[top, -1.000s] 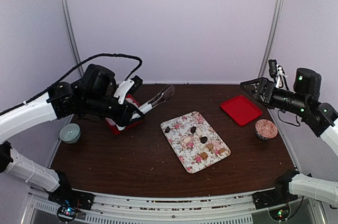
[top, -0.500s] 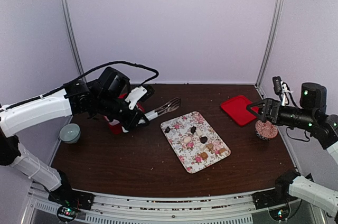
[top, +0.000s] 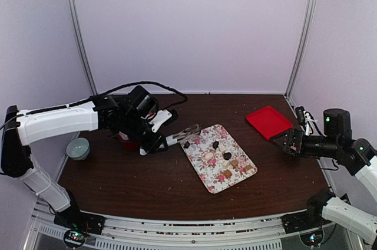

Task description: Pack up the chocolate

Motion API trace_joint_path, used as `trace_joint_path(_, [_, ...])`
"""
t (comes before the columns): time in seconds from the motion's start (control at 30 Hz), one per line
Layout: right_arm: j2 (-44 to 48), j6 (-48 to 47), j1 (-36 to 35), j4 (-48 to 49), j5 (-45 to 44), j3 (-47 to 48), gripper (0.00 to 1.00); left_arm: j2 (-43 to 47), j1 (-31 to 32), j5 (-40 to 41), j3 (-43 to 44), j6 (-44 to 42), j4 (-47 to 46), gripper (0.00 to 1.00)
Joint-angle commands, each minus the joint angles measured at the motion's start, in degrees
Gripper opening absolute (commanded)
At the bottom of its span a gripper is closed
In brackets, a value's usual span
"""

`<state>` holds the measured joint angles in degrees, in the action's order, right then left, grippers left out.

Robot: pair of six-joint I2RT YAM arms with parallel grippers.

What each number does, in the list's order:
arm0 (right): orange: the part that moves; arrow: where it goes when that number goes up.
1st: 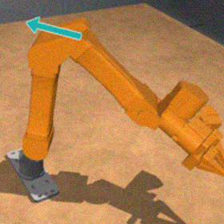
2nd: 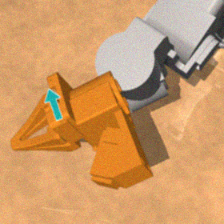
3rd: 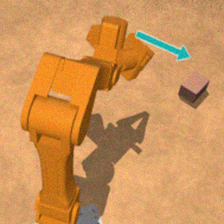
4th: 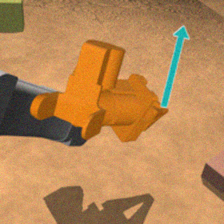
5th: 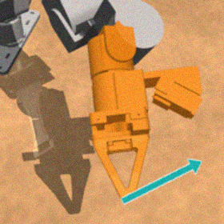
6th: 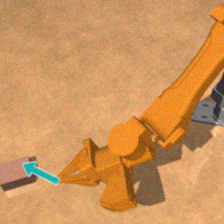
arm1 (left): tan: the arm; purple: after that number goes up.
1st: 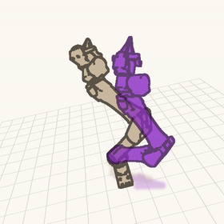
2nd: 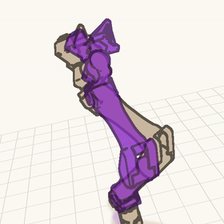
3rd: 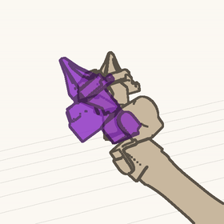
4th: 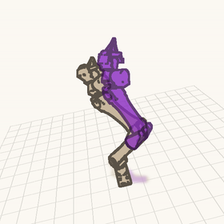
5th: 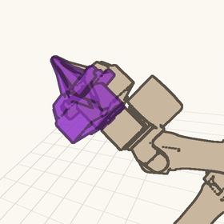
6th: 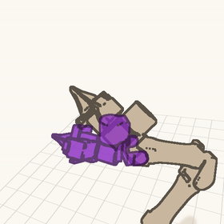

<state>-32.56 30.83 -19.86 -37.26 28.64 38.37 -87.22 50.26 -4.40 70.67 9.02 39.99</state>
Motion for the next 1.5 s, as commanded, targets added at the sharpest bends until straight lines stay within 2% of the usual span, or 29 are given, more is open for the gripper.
trace_joint_path(0.0, [1.8,4.5,0.4,6.1,-1.0,-3.3,1.00,-1.2,-0.4,2.6,2.0,0.6,0.0,0.32])
trace_joint_path(0.37, [2.2,6.6,0.4,8.0,-1.5,-5.6,1.00,-6.0,-2.2,5.9,4.3,1.5,3.0,0.35])
trace_joint_path(0.67, [1.3,6.7,0.3,8.5,-1.7,-5.0,1.00,-10.2,-2.9,4.4,6.7,1.2,3.7,0.35])
trace_joint_path(0.97, [0.4,6.8,0.3,9.2,-1.2,-5.0,1.00,-13.1,-2.9,5.5,7.8,1.5,5.2,0.34])
trace_joint_path(1.2, [-0.1,6.7,0.3,9.2,-1.1,-4.8,1.00,-14.4,-2.9,5.9,8.8,1.0,5.9,0.29])
trace_joint_path(1.47, [0.1,6.8,0.3,8.9,-1.2,-4.8,1.00,-14.9,-3.1,6.2,8.8,0.6,6.2,0.30])
